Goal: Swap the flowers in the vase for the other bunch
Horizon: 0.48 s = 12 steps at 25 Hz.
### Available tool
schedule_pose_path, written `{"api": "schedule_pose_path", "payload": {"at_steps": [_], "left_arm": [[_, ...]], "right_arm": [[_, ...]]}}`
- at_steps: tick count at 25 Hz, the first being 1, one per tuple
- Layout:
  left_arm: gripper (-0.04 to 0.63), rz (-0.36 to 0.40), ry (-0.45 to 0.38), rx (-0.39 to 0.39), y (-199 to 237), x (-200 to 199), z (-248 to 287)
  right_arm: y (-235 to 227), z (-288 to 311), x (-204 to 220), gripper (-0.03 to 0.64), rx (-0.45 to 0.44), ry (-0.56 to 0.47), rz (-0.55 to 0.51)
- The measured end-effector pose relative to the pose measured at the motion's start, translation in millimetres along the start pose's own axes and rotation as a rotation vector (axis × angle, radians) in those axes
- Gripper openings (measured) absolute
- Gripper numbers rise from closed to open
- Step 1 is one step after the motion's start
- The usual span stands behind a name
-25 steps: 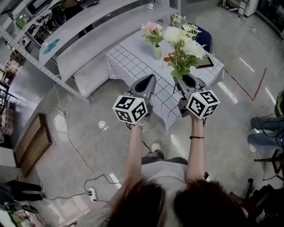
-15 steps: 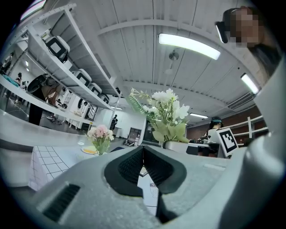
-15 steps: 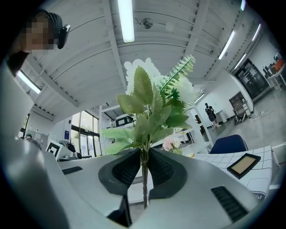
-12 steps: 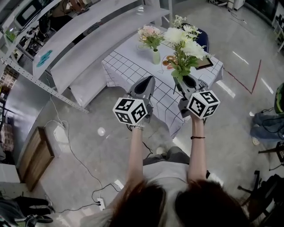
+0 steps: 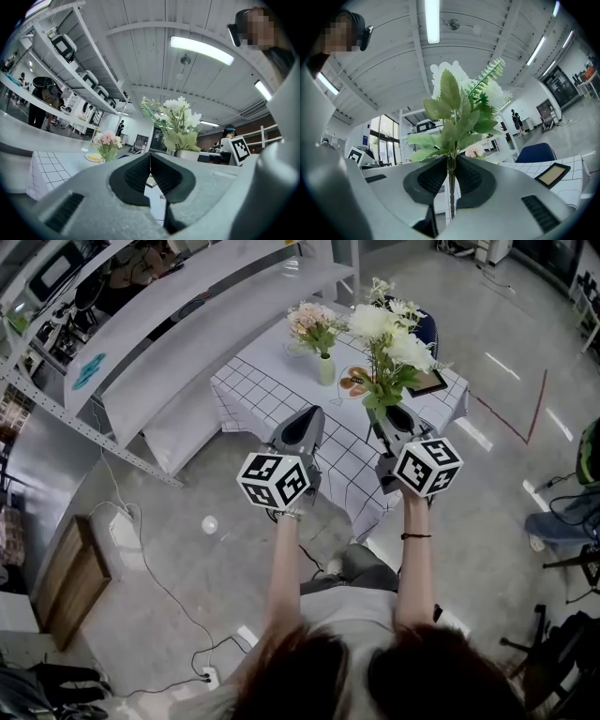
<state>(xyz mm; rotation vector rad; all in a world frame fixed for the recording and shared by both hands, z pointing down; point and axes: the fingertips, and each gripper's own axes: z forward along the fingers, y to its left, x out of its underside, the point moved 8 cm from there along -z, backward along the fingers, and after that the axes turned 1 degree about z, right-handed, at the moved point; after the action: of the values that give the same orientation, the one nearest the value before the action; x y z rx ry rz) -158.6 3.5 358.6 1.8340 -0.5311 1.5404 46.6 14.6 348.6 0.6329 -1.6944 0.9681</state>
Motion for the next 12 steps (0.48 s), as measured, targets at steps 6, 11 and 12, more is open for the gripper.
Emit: {"api": "schedule_pose_path", "payload": {"at_steps": [6,11,12], "left_arm": [[0.012,-0.003,-0.008,-0.002,9,-1,23],[0.012,-0.013,-0.034,-0.022,21,-3,44],[0.012,-0.016,-0.038,-0.026,23,-2,48]], "right_arm": [[-22,19,-7,0.051,-0.006,0.002,0.012],[-43,40,-14,0.051,-0.017,0.012,0.012],[-47,44,-14,0.051,-0.020,0.016,0.012]]}}
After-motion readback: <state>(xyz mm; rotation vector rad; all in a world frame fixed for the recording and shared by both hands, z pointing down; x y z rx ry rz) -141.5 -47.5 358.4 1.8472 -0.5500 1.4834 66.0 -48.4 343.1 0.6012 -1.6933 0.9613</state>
